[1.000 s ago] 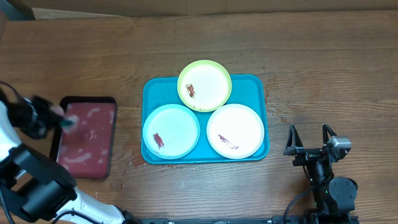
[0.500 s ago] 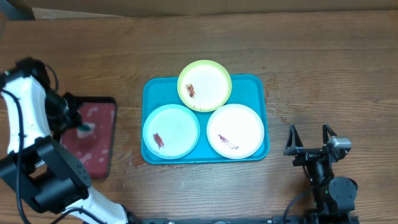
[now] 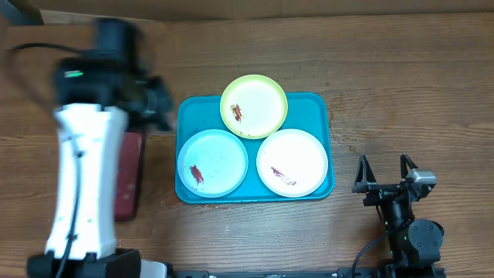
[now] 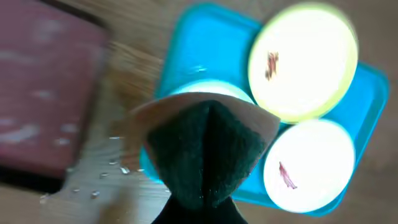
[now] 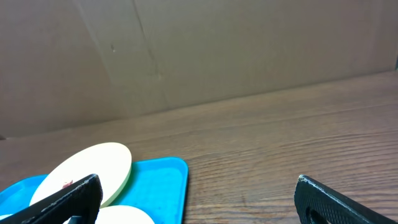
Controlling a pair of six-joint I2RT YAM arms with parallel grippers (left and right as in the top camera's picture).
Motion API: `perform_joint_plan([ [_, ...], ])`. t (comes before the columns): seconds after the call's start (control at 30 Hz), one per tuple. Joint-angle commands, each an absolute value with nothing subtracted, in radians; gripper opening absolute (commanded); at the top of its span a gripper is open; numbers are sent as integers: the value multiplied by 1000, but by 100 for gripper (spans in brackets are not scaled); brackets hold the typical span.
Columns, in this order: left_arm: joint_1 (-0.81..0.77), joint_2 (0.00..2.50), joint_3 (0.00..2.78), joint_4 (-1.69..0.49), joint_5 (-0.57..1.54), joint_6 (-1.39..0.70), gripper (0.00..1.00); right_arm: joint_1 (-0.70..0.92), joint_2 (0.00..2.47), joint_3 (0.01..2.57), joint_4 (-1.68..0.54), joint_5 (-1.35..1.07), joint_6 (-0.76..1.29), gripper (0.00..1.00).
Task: Clean dirty plates on tray and stack at the side
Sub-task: 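Carry the sponge with the left gripper onto the light-blue plate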
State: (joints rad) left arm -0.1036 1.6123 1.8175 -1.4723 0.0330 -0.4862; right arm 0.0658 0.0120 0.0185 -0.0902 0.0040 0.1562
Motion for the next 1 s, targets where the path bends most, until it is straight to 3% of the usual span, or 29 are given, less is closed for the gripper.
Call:
perform_joint_plan([
  [0.0, -263, 1662, 1642, -1377, -17, -611, 4, 61, 5, 8, -84, 5, 152, 100],
  [0.33, -335, 1757, 1318, -1044, -1, -847, 4, 61, 5, 8, -84, 5, 152, 100],
  [0.5, -336, 1821, 1250, -888, 115, -846, 4, 61, 5, 8, -84, 5, 152, 100],
  [0.7, -336, 1884, 1248, -856, 51, -846, 5, 61, 5, 8, -84, 5, 152, 100],
  [0.73, -336, 1886, 1248, -856, 44, -846, 11, 61, 5, 8, -84, 5, 152, 100],
  [0.77, -336, 1888, 1248, -856, 43, -846, 22, 61, 5, 8, -84, 5, 152, 100],
  [0.8, -336, 1889, 1248, -855, 44, -846, 50, 61, 5, 8, -84, 5, 152, 100],
  [0.83, -336, 1889, 1248, -855, 45, -846, 94, 61, 5, 8, -84, 5, 152, 100],
  [0.87, -336, 1889, 1248, -855, 45, -838, 100, 61, 5, 8, -84, 5, 152, 100],
  [0.97, -334, 1888, 1271, -860, 49, -738, 100, 61, 5, 8, -84, 5, 152, 100],
])
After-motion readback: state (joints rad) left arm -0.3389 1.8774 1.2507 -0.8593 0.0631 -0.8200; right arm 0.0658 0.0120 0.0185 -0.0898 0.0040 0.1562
